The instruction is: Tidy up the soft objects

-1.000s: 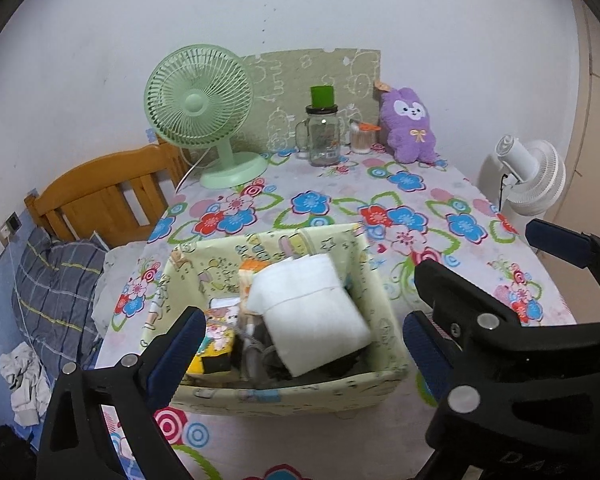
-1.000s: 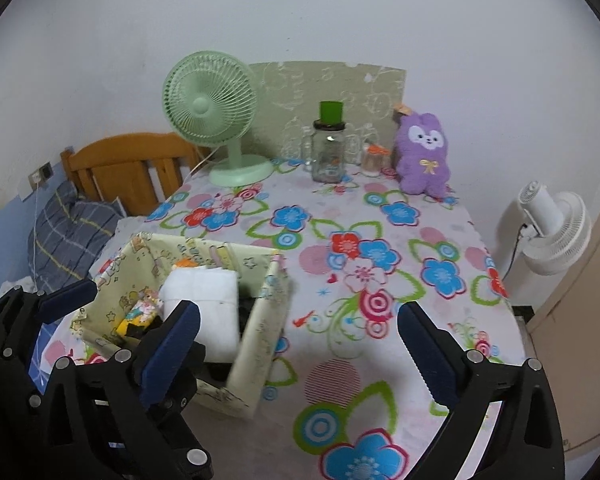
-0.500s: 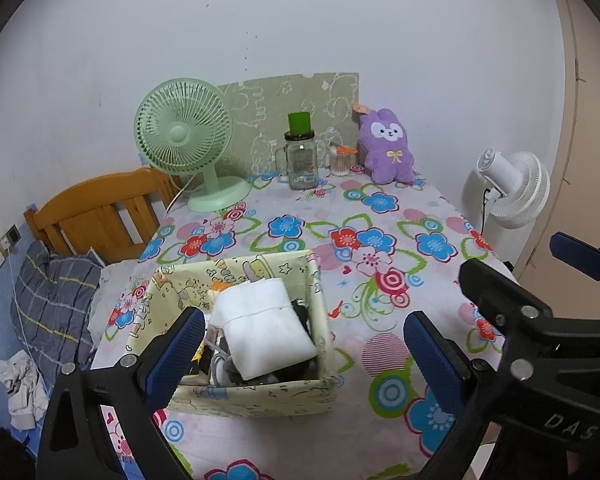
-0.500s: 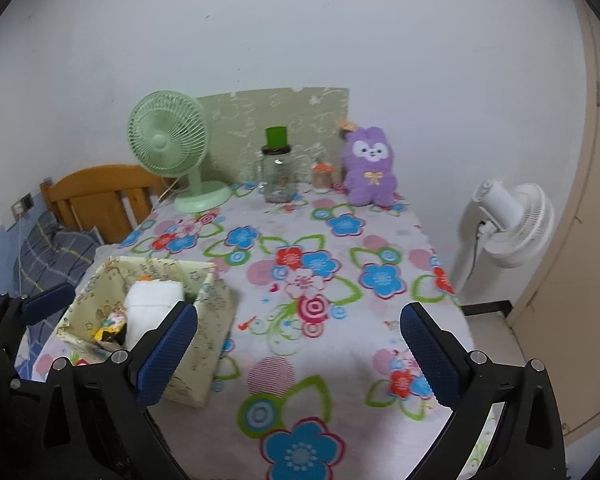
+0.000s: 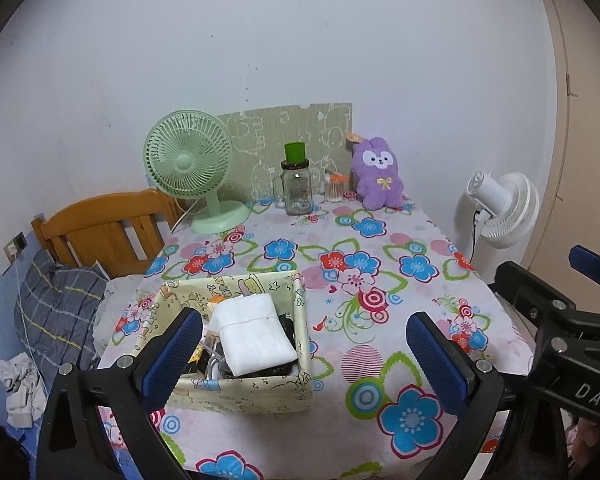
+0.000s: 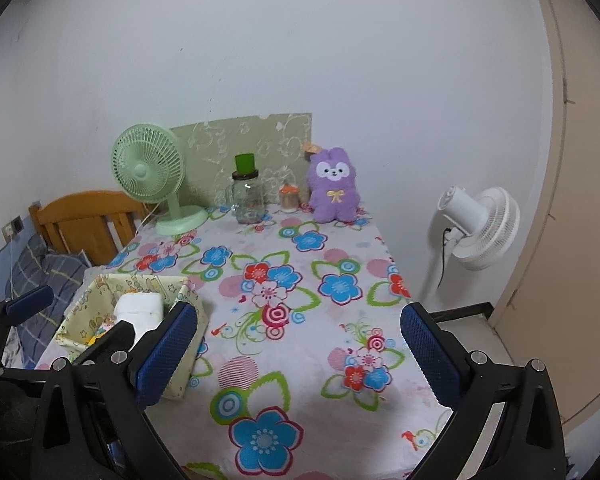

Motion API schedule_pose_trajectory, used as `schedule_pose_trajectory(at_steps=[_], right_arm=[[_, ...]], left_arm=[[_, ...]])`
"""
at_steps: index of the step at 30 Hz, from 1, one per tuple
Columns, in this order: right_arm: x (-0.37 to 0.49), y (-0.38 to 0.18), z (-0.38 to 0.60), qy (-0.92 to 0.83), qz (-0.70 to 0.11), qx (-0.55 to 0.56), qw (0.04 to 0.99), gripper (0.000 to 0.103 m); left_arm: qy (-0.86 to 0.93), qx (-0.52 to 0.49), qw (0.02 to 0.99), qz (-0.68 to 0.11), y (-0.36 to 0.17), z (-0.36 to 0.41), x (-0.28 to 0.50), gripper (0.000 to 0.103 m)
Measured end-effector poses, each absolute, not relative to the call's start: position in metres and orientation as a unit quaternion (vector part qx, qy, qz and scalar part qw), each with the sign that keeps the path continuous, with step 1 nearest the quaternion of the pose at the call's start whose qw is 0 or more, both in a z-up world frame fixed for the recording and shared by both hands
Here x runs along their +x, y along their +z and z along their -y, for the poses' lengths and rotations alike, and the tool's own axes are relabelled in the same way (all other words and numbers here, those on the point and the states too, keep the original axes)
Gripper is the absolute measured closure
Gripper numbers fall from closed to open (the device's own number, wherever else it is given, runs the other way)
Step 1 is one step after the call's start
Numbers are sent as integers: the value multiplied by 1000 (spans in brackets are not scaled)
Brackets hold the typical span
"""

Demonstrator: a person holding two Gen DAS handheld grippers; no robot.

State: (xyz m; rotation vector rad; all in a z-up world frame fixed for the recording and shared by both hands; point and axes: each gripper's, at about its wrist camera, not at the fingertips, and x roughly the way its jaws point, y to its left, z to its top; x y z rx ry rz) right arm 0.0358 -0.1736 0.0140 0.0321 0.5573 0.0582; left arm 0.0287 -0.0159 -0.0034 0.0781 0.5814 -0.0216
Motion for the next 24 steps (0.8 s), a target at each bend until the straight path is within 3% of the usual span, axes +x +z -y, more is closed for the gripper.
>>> schedule_pose_trajectory(at_steps=[24], right_arm=[[1, 27, 183, 9, -252, 36, 967, 0]], left_arm=[[-4, 12, 967, -256, 8, 0, -3, 0]])
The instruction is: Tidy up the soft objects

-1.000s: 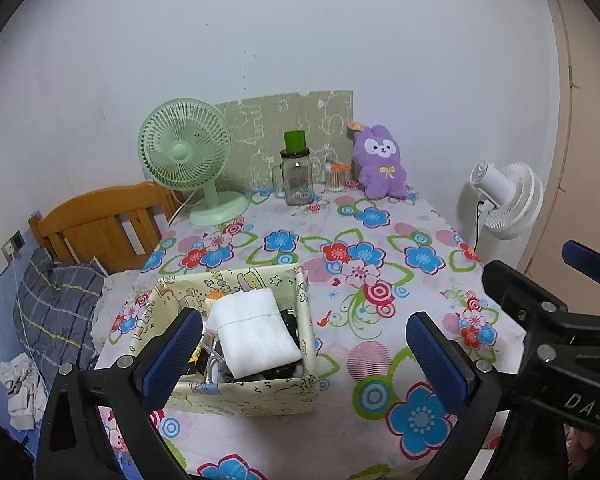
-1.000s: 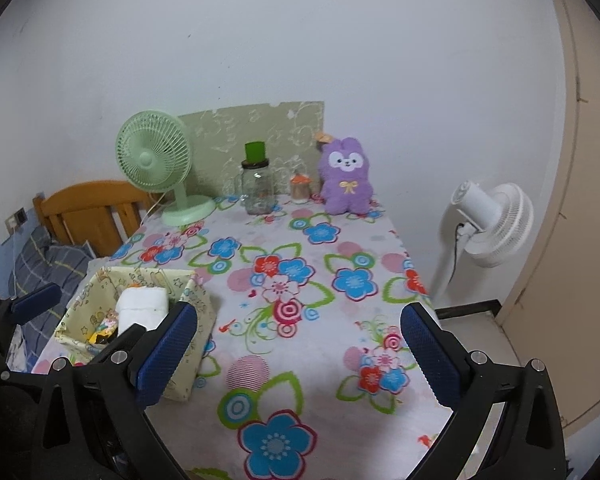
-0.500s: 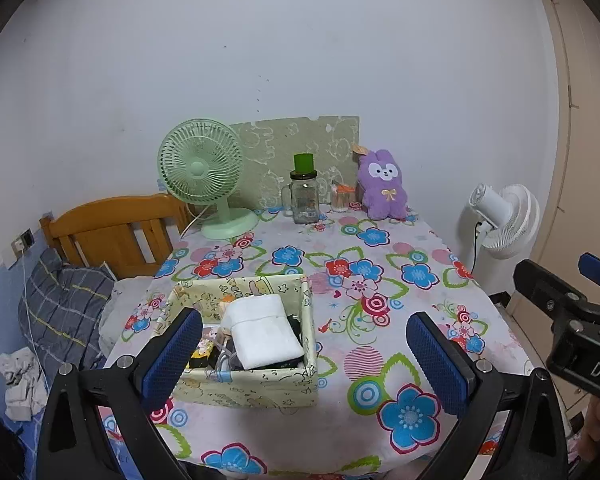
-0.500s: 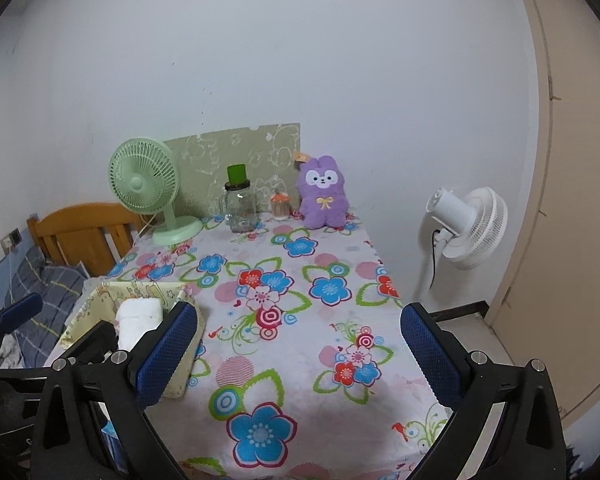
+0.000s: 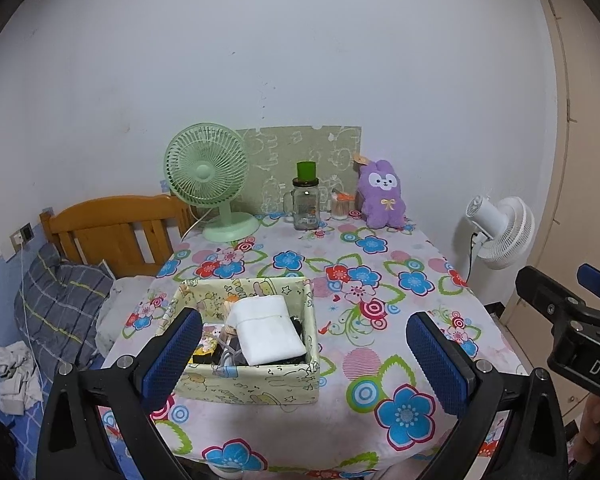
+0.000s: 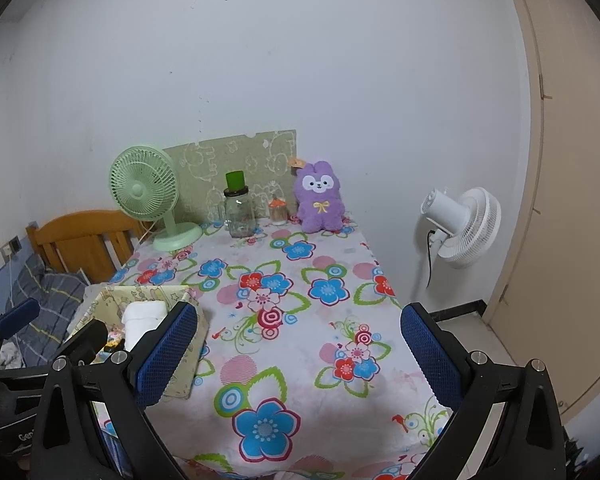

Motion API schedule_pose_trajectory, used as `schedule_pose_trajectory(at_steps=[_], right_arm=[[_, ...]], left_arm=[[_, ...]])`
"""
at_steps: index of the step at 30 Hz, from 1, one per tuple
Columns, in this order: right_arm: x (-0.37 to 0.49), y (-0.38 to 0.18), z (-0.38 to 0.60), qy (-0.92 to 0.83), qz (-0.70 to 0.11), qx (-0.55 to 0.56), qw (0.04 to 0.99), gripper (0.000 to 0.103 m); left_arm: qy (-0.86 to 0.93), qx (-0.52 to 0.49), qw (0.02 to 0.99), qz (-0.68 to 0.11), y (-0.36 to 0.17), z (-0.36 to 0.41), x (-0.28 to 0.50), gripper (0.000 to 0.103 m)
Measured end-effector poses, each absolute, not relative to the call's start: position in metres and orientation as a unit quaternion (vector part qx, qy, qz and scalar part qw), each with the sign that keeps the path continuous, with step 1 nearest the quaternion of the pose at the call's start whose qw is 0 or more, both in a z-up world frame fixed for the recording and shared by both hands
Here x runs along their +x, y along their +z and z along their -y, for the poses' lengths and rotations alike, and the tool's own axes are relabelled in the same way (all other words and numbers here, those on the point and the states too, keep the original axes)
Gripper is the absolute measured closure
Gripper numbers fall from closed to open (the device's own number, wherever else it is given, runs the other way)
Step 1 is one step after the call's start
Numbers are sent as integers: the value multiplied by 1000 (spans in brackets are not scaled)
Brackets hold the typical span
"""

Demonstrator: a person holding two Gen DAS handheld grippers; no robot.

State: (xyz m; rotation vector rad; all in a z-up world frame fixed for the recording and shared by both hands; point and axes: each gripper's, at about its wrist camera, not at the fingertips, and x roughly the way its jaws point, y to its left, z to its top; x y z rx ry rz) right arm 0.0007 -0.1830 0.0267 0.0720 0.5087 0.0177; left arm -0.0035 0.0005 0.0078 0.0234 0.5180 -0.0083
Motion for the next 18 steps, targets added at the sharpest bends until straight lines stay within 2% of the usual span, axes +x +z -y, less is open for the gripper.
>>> schedule_pose_trajectory(at_steps=[18], right_arm=[[8, 27, 175, 14, -258, 31, 966, 0]], left_arm=[[2, 6, 966, -259, 7, -5, -2, 0]])
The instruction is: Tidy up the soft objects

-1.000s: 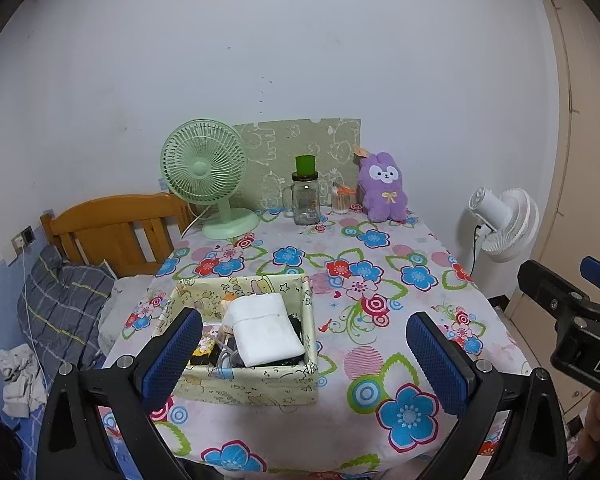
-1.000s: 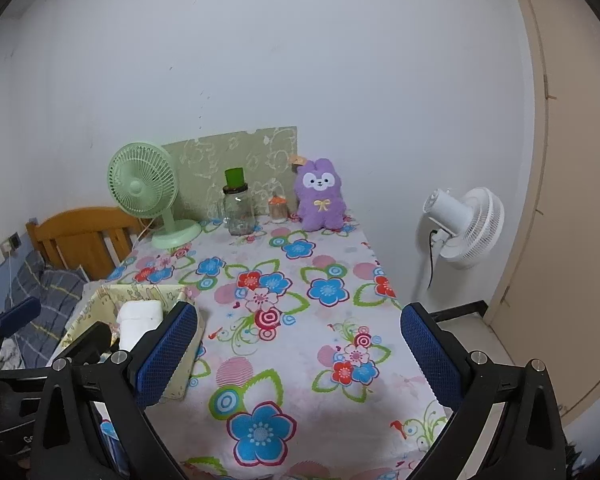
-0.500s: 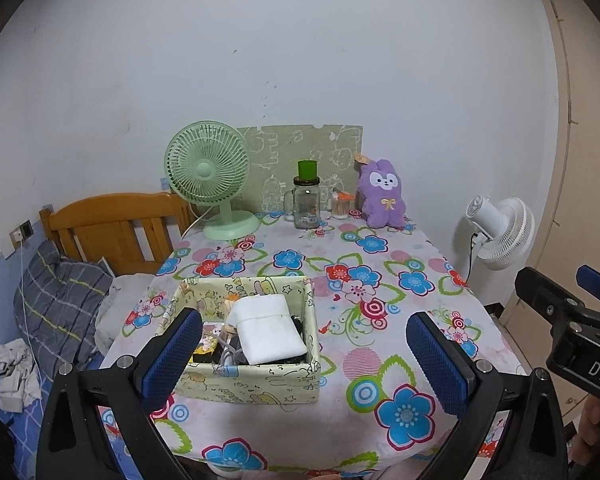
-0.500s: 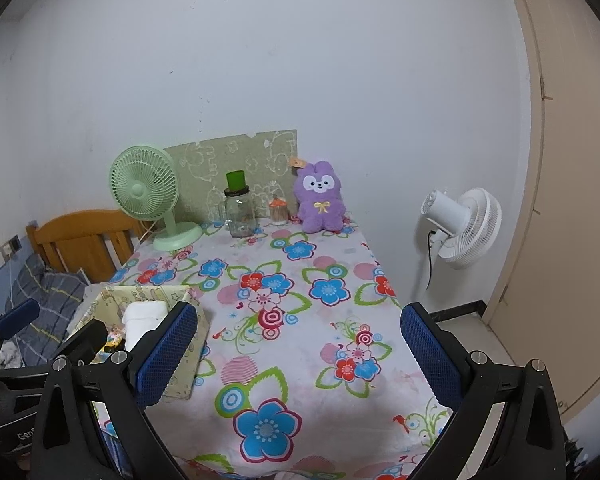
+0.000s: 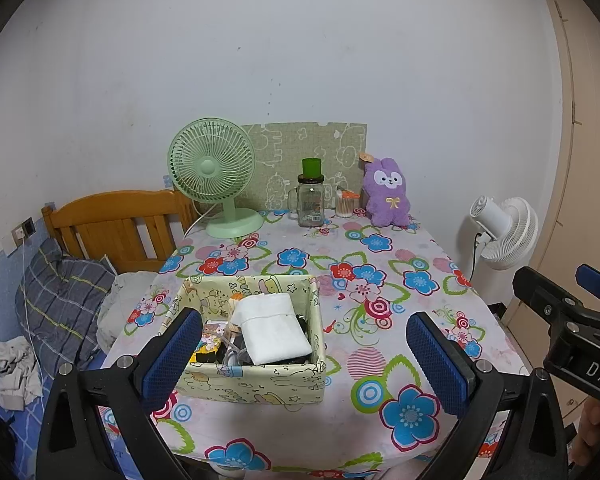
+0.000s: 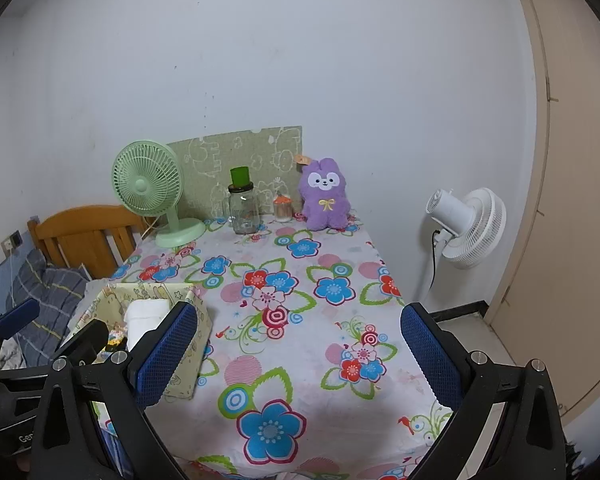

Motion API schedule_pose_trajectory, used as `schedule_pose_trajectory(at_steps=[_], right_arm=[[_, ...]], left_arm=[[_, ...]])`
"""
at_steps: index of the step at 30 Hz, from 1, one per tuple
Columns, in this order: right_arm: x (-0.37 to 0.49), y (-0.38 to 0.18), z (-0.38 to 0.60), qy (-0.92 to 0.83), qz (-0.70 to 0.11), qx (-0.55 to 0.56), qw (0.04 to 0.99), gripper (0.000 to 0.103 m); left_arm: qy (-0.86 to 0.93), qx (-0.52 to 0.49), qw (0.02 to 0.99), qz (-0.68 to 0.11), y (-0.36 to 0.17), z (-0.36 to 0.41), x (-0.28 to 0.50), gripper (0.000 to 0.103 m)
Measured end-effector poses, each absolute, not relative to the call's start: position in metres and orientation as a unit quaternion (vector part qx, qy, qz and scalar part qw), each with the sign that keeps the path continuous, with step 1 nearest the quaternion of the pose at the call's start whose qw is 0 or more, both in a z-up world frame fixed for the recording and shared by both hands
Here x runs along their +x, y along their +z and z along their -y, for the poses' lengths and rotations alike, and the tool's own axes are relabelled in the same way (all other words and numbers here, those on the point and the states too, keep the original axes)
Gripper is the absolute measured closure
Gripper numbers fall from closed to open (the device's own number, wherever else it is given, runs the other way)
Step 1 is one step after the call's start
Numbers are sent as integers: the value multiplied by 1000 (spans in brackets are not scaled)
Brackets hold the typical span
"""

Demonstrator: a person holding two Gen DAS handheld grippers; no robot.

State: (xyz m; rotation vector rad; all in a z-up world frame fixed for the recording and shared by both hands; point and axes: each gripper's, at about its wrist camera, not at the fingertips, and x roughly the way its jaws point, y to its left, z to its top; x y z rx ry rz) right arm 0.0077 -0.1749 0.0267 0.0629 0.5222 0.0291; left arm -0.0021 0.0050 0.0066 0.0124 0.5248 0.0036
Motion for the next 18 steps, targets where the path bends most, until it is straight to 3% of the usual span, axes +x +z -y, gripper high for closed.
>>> schedule_pose_trajectory(at_steps=[18], right_arm=[[8, 26, 173, 15, -260, 31, 965, 0]], left_arm=[[1, 7, 966, -260, 7, -6, -2, 0]])
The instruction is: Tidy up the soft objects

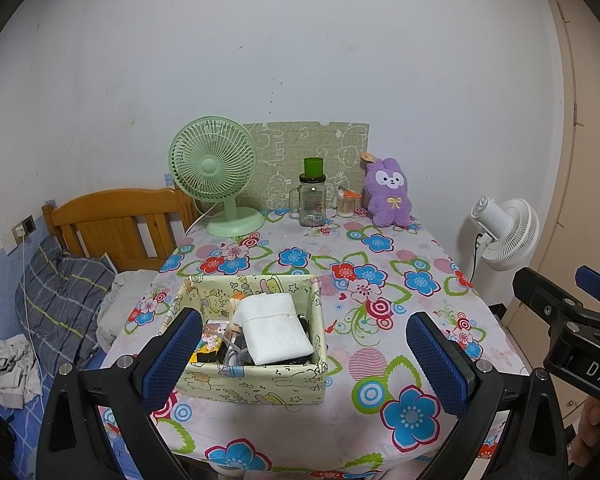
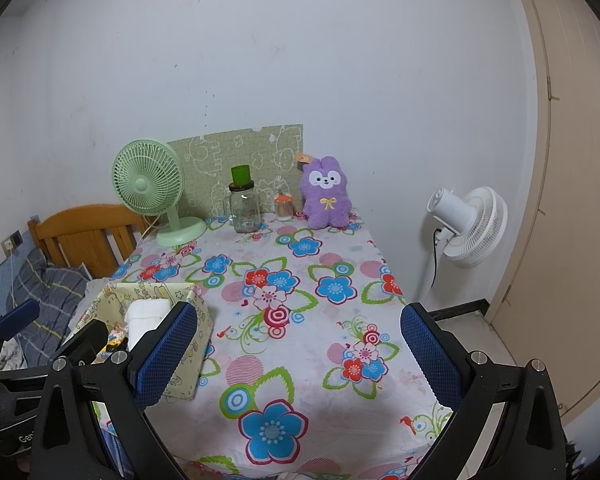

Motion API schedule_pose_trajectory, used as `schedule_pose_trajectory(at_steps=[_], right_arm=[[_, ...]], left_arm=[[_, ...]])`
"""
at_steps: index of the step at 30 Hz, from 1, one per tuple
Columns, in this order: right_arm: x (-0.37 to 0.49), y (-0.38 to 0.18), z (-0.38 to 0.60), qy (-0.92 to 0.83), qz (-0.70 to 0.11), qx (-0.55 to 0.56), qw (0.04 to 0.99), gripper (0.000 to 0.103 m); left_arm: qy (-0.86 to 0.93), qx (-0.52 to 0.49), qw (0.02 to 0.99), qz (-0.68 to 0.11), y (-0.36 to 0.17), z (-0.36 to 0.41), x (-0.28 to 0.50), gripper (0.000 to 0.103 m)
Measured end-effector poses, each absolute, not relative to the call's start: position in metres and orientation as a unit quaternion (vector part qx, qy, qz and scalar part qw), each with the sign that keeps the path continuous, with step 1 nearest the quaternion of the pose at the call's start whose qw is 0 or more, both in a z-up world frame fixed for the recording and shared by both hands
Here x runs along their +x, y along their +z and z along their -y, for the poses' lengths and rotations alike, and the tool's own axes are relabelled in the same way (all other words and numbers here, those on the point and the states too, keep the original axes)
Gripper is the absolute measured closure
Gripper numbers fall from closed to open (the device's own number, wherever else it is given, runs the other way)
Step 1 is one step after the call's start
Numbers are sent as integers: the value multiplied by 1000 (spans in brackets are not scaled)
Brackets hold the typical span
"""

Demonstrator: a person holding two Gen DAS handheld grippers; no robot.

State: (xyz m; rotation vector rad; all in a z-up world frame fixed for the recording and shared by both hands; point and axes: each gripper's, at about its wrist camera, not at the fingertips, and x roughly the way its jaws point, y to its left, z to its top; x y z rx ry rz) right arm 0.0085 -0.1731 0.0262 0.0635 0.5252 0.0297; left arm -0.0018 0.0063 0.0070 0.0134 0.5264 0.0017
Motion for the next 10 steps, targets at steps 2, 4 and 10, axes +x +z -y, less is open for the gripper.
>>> schedule_pose_trajectory(at_steps=[2, 4, 10], right_arm=[[8, 26, 173, 15, -259, 31, 965, 0], [8, 26, 173, 15, -260, 32, 965, 0], [9, 25, 170, 16, -261, 32, 965, 0]], left_arm=[[1, 7, 965, -260, 7, -6, -2, 0], [1, 7, 966, -260, 7, -6, -2, 0], [2, 5, 965, -262, 5, -9, -1, 0]])
